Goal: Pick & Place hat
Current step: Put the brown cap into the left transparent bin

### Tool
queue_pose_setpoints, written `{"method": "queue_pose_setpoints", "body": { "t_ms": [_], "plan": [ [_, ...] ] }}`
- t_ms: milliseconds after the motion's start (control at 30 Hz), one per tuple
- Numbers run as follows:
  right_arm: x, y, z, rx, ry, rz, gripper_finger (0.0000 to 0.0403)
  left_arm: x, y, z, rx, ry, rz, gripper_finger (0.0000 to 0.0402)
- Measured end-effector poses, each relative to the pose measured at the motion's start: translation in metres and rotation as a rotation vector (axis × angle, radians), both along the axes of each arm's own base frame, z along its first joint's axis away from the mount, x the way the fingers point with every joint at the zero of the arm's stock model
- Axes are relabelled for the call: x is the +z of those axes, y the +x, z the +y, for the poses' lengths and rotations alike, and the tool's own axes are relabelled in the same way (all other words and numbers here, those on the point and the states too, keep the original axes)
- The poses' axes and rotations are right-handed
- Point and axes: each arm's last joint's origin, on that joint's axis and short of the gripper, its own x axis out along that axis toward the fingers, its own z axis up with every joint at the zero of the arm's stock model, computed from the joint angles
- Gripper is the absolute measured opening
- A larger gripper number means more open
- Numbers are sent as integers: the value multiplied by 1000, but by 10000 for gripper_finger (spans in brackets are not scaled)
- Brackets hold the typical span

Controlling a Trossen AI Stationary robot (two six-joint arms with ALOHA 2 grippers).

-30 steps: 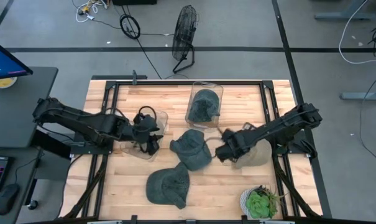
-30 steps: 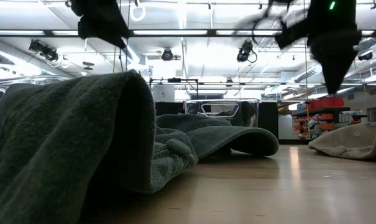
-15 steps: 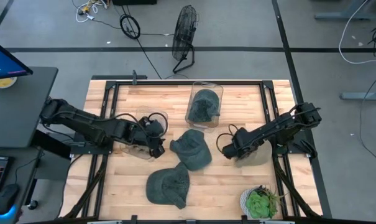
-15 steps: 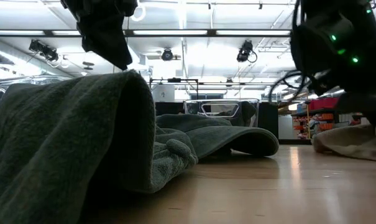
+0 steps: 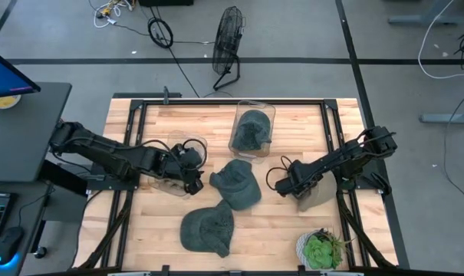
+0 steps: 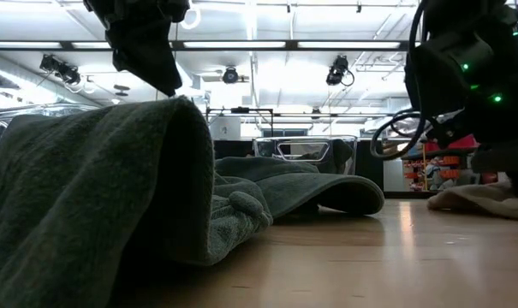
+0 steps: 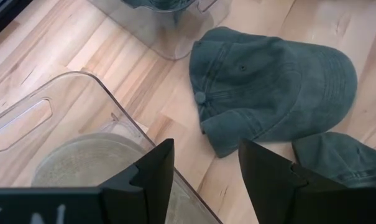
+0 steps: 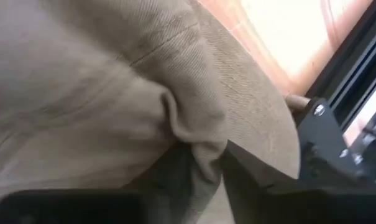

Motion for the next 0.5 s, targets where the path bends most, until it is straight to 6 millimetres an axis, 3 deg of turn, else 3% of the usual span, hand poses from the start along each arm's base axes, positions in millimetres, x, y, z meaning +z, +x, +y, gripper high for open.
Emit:
{"method": "queue_pose_setpoints", "body": {
  "t_ms": [133,300,500],
  "plan": [
    [3,3,1,87,29,13,14,0,0,0,-2,-15,-4,183],
    [27,25,16,252,85,-63,16,3,4,-8,-58,-120,-52,183],
    [74,58,51,543,186,-265,7,15,11,-33,-252,-155,-194,183]
  ]
}}
